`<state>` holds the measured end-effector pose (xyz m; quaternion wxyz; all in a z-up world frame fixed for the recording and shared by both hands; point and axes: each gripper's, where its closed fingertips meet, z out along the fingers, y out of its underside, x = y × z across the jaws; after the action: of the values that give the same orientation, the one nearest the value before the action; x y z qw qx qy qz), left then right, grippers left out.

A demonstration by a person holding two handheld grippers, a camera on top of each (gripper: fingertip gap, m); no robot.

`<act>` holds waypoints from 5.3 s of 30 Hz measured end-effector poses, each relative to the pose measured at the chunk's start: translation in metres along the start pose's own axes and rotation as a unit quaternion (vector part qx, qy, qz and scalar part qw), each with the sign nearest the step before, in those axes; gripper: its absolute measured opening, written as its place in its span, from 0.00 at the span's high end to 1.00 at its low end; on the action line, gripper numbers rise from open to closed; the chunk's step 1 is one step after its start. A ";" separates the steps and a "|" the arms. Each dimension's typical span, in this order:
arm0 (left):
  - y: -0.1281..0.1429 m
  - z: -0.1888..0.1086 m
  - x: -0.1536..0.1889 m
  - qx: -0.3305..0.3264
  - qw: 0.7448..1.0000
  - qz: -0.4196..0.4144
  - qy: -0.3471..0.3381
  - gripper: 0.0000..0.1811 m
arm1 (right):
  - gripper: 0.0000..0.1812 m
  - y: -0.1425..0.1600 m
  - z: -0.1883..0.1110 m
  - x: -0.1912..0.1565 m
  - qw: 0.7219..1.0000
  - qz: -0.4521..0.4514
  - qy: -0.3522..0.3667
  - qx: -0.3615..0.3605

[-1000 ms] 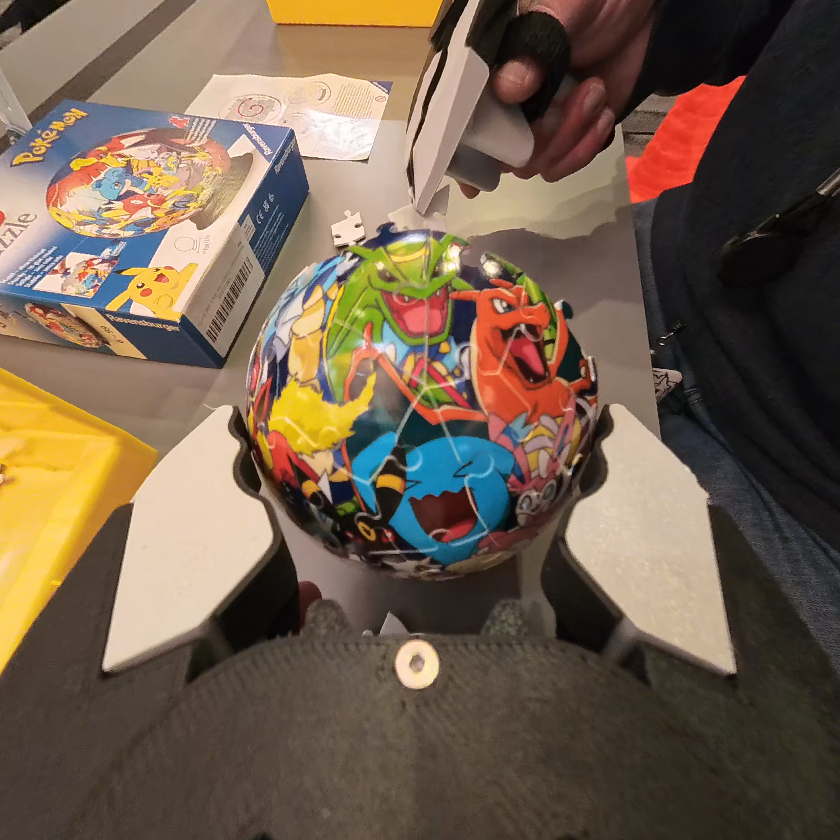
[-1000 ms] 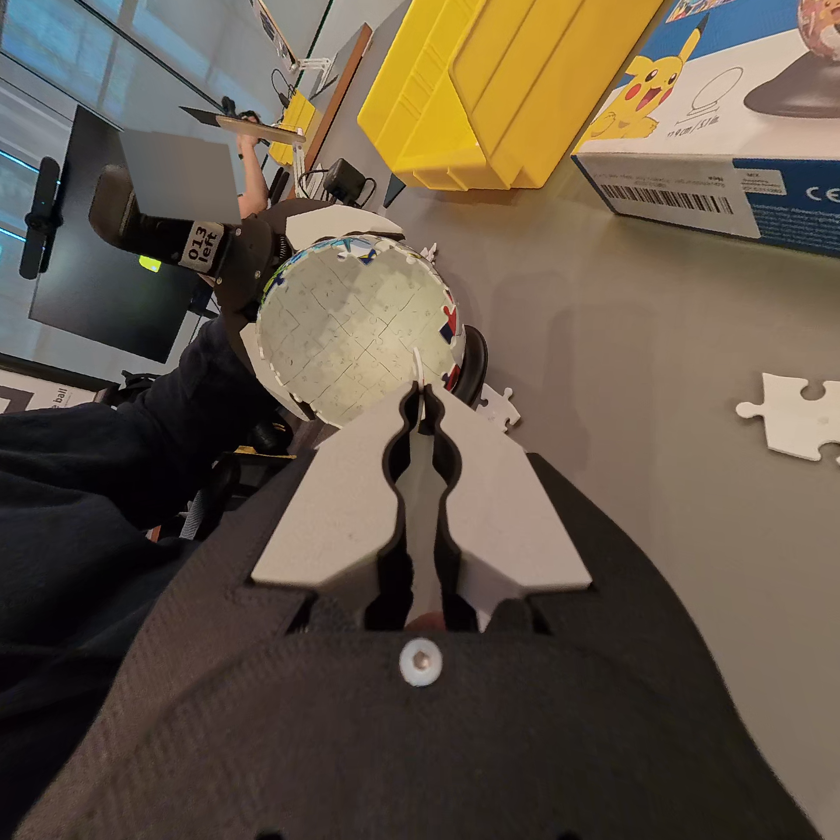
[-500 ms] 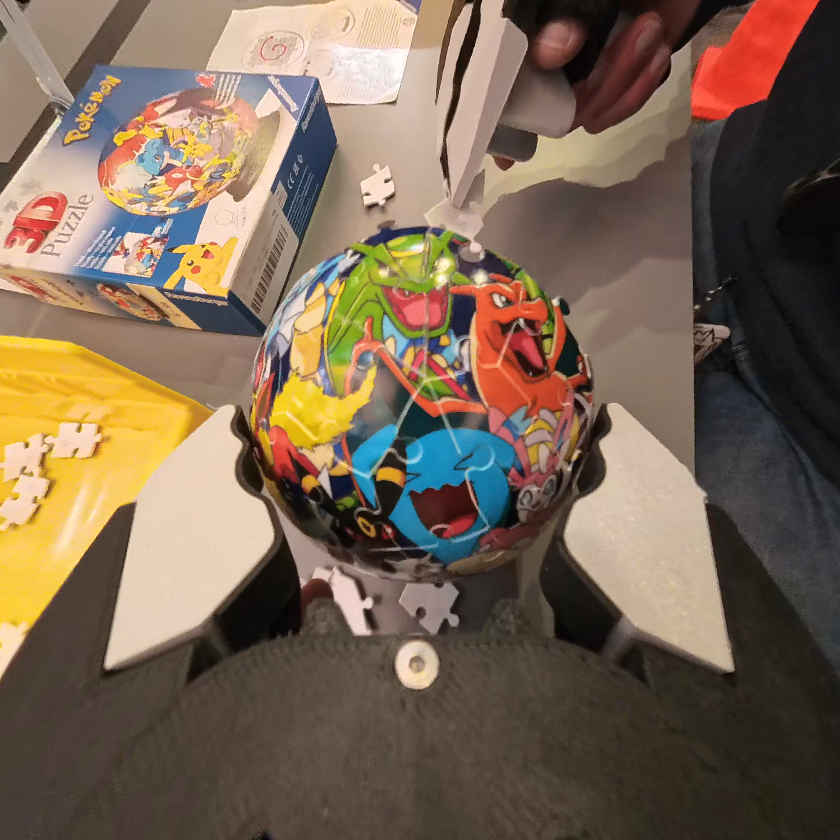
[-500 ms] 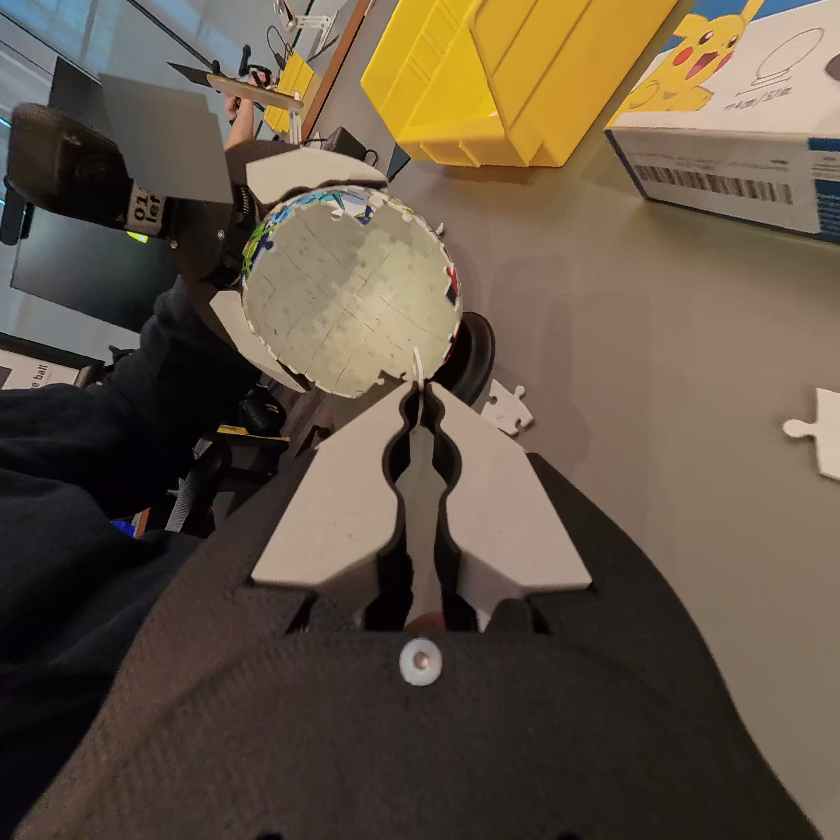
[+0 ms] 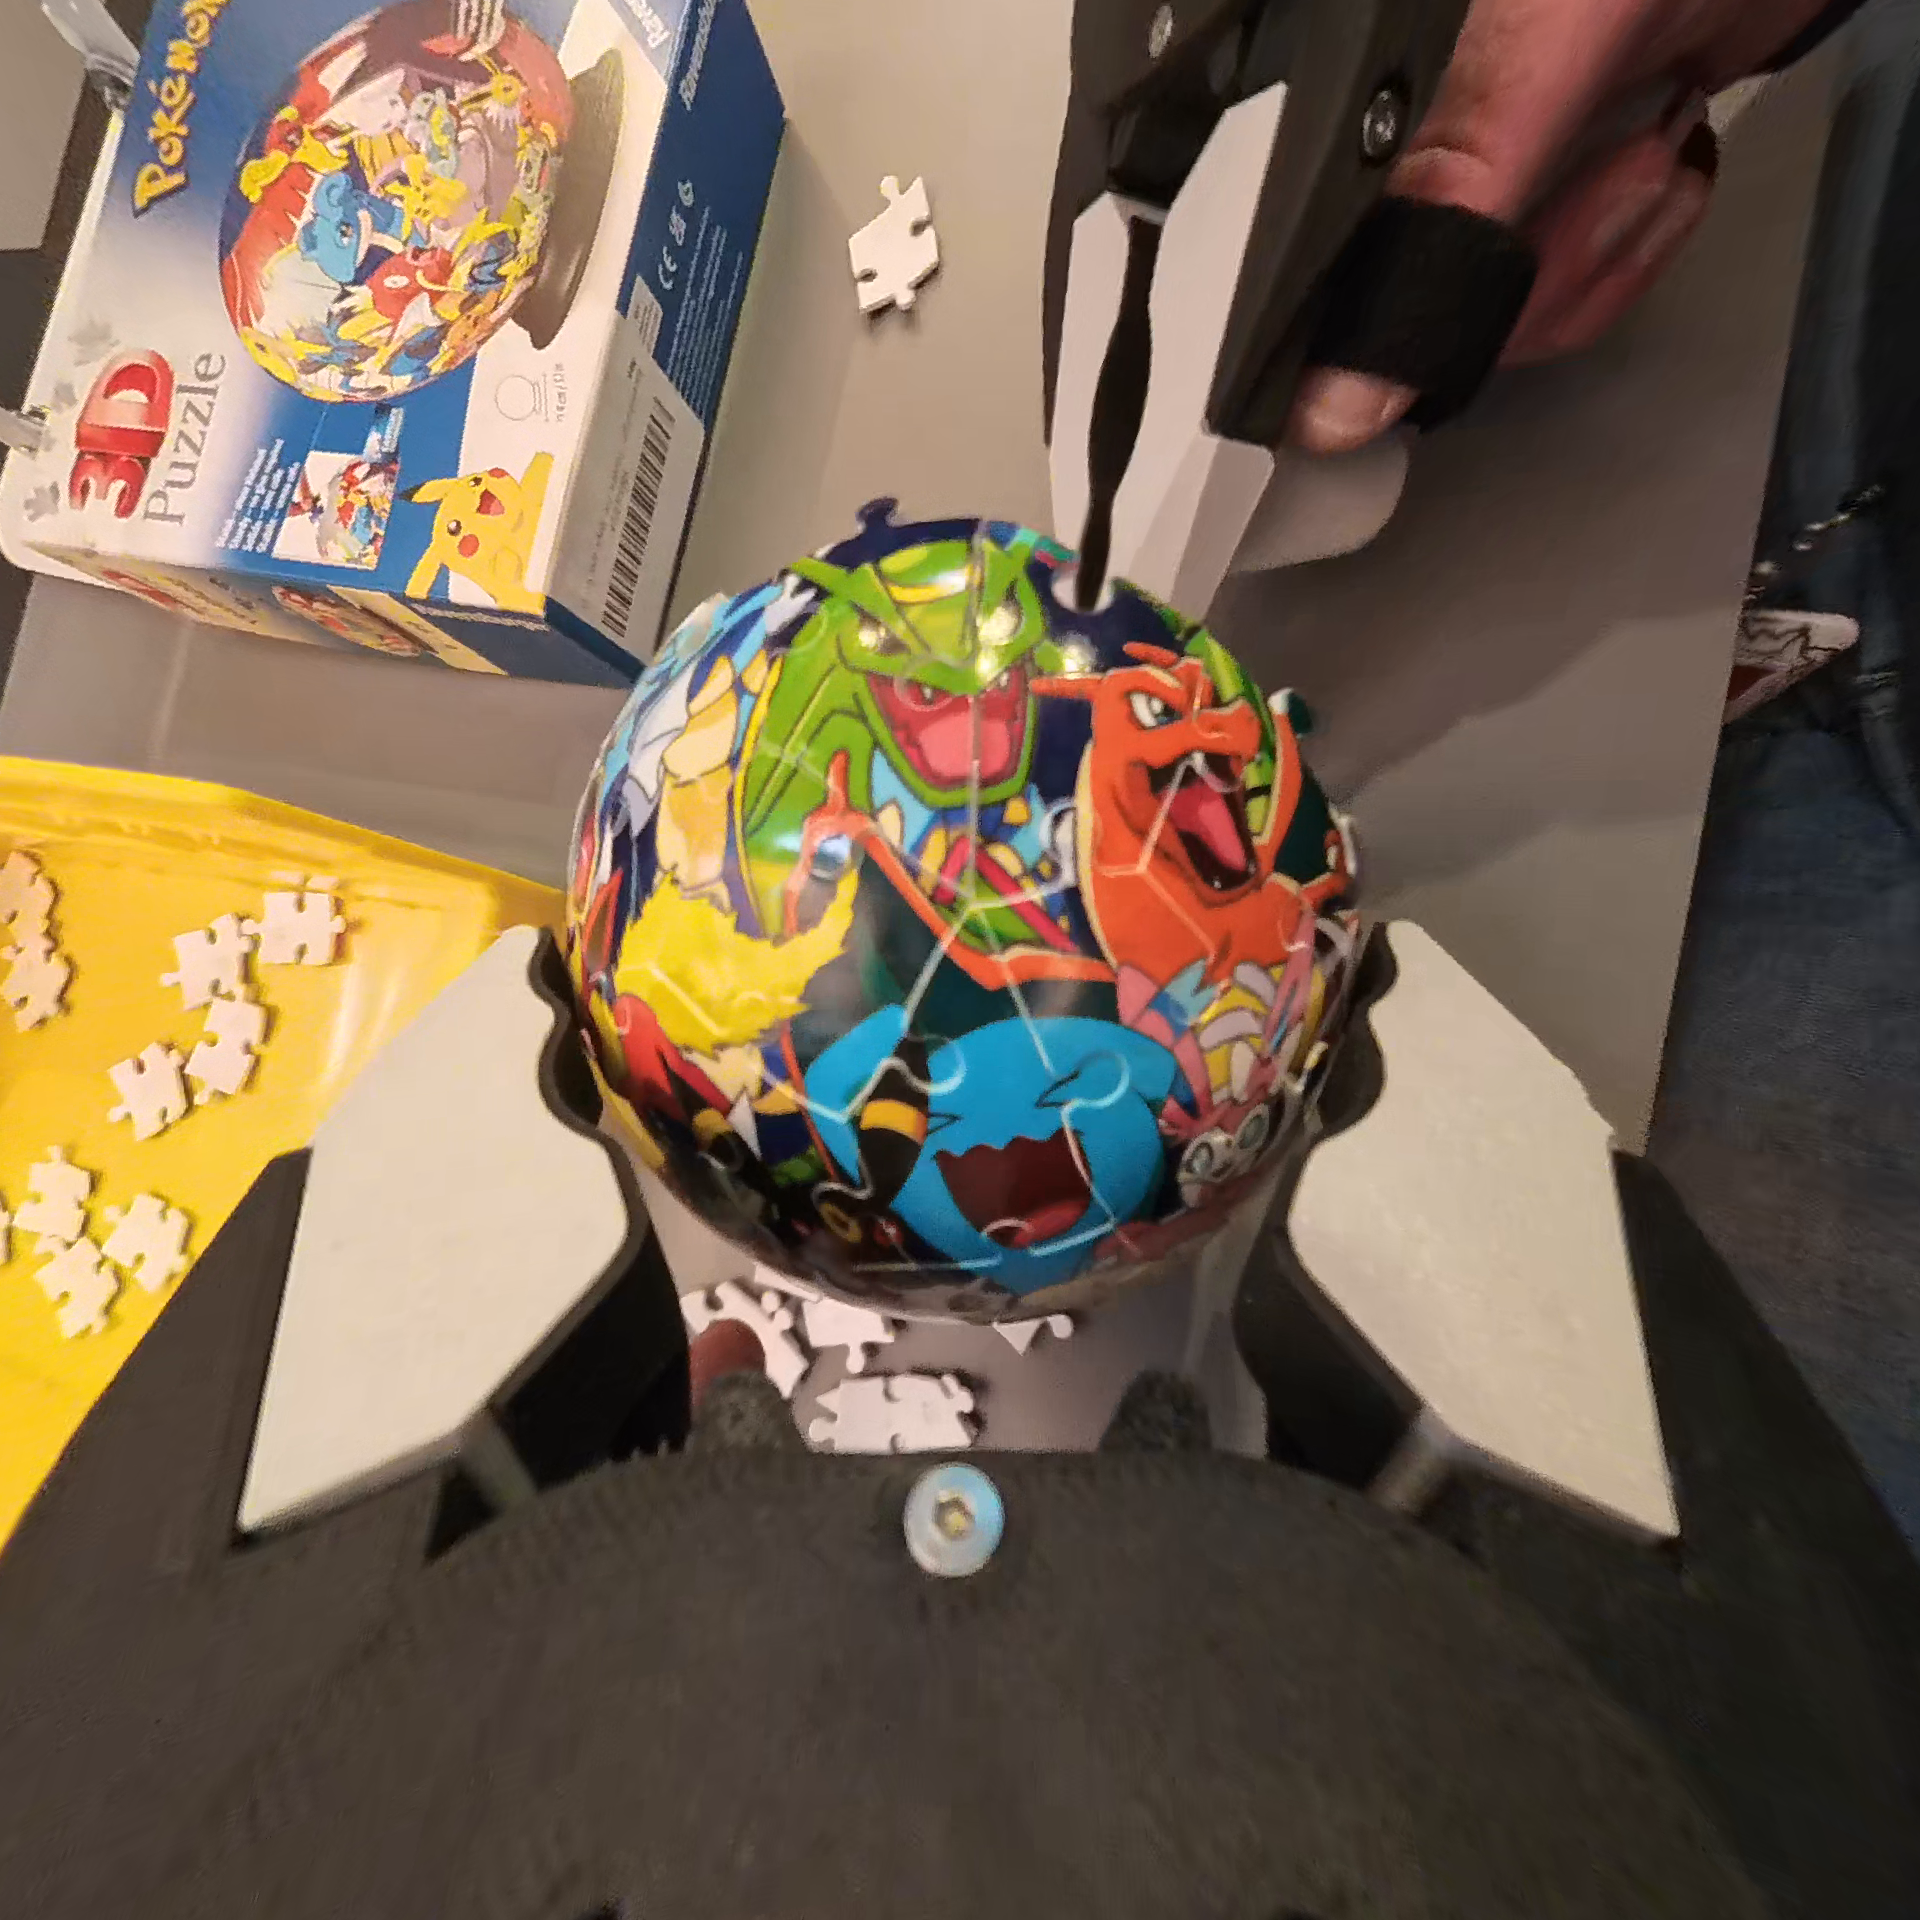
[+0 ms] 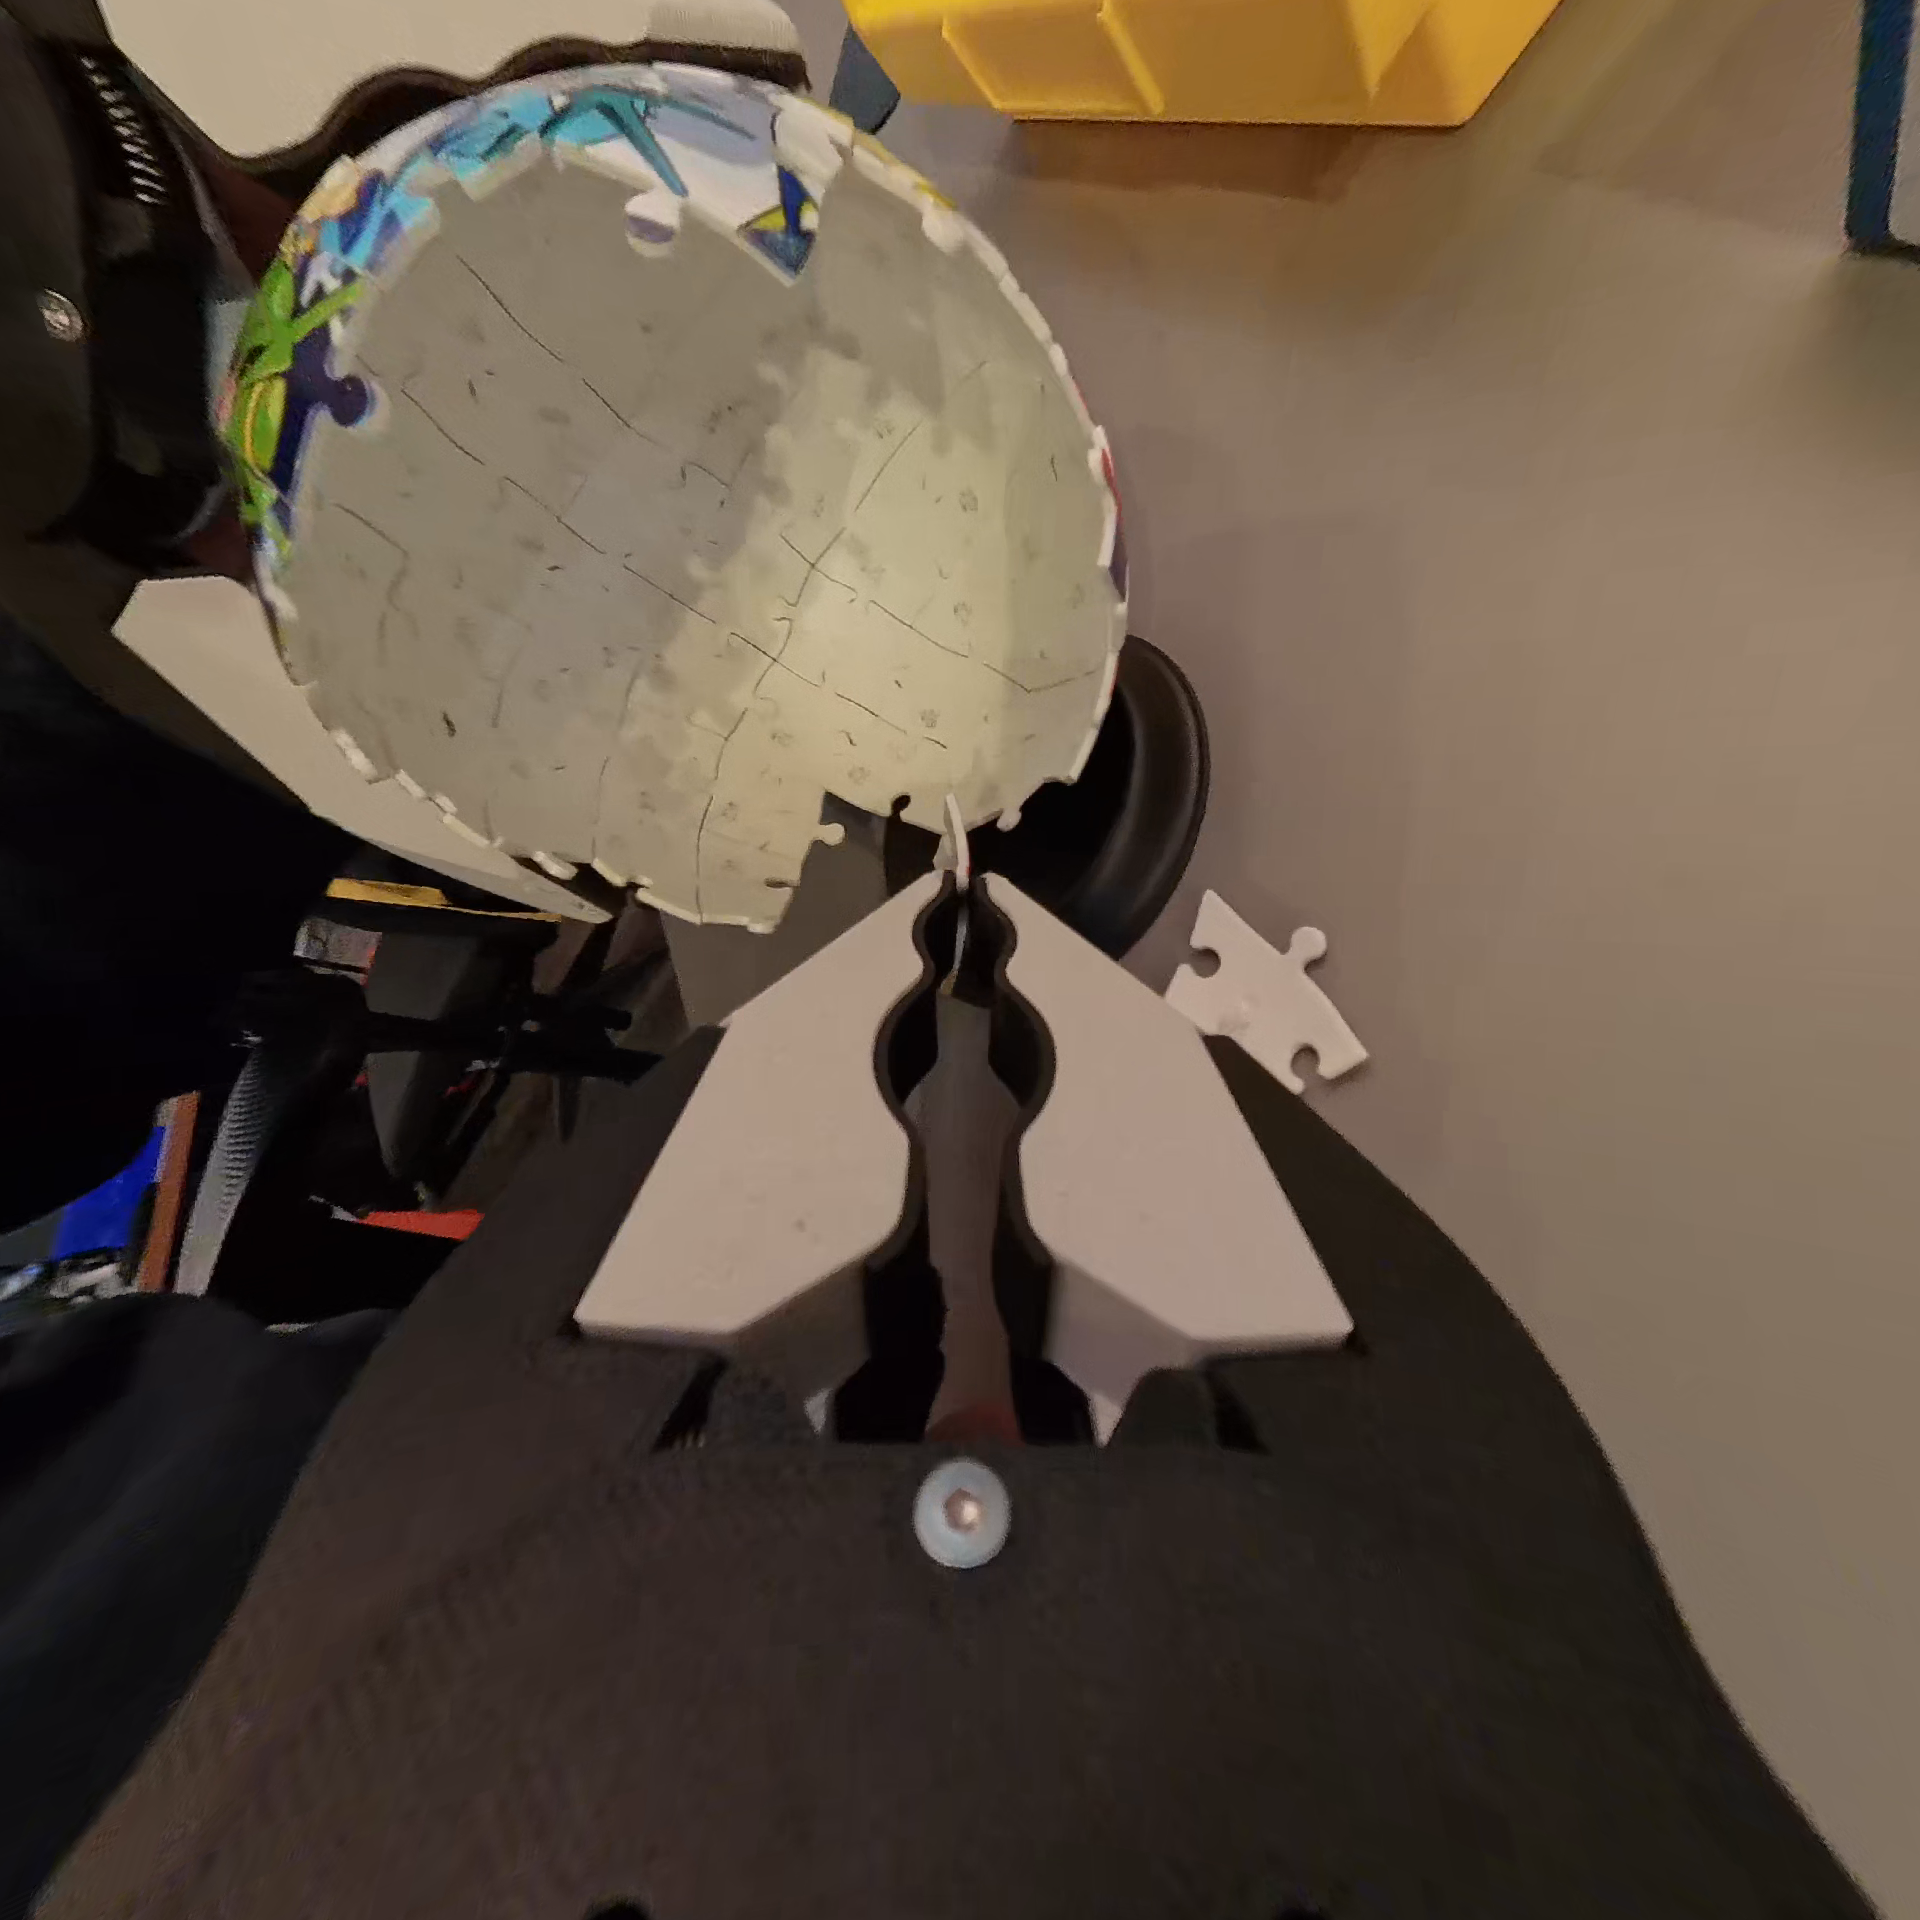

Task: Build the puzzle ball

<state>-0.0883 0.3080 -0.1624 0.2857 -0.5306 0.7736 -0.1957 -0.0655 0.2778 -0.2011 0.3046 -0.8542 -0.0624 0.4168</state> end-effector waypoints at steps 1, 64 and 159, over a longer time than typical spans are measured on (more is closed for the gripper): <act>0.000 0.000 0.000 -0.003 1.000 0.004 -0.001 0.25 | 1.00 0.001 0.002 0.001 1.000 -0.005 0.006 -0.003; -0.005 0.008 0.005 -0.060 0.996 0.063 -0.014 0.26 | 1.00 0.000 0.024 0.018 0.934 -0.332 0.114 -0.071; -0.005 0.010 0.007 -0.047 0.997 0.066 0.000 0.26 | 0.84 0.056 -0.038 0.014 0.941 -0.289 0.071 -0.159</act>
<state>-0.0800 0.2997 -0.1688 0.2729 -0.4913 0.8153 -0.1393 -0.0365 0.2200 -0.2251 0.2753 -0.8643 -0.3500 0.2337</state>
